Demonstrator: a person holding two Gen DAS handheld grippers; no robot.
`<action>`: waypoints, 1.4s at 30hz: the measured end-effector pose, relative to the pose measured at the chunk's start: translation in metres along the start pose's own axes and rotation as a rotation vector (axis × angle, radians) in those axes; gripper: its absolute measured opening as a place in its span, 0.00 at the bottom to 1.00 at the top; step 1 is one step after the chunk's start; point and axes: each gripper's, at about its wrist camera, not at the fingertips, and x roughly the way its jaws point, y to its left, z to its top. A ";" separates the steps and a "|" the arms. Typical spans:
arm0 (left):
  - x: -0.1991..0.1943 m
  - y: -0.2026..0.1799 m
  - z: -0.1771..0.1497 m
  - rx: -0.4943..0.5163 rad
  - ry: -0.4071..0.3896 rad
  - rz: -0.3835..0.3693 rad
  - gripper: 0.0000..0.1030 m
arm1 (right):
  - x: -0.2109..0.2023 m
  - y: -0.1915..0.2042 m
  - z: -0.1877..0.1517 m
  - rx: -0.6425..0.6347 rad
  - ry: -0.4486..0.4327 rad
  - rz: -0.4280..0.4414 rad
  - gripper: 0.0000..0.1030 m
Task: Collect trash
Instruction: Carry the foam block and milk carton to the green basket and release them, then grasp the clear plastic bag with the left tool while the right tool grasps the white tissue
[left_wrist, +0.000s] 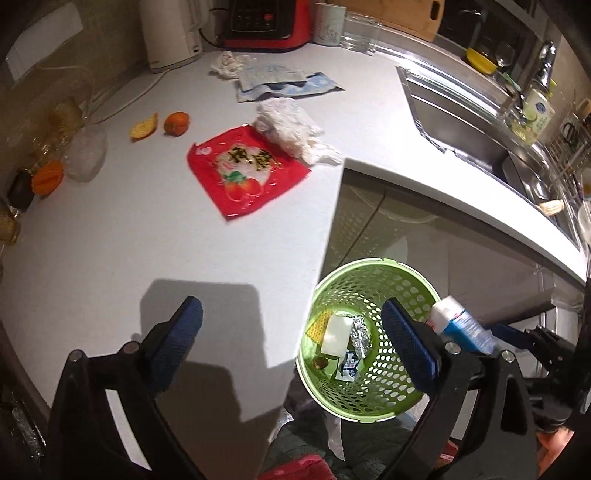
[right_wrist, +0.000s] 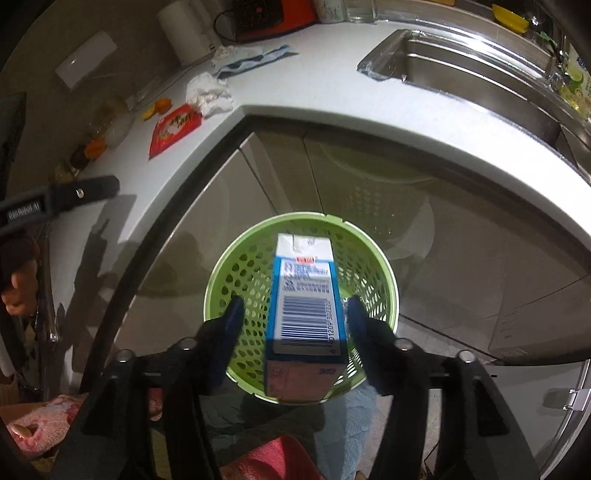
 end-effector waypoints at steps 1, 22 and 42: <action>0.000 0.007 0.001 -0.019 -0.001 0.004 0.90 | 0.005 0.002 -0.001 -0.006 0.011 -0.011 0.76; -0.020 0.098 0.034 -0.255 -0.101 0.138 0.93 | 0.000 0.084 0.151 -0.272 -0.162 0.026 0.97; 0.012 0.164 0.068 -0.395 -0.122 0.230 0.93 | 0.089 0.122 0.232 -0.280 -0.093 0.054 0.98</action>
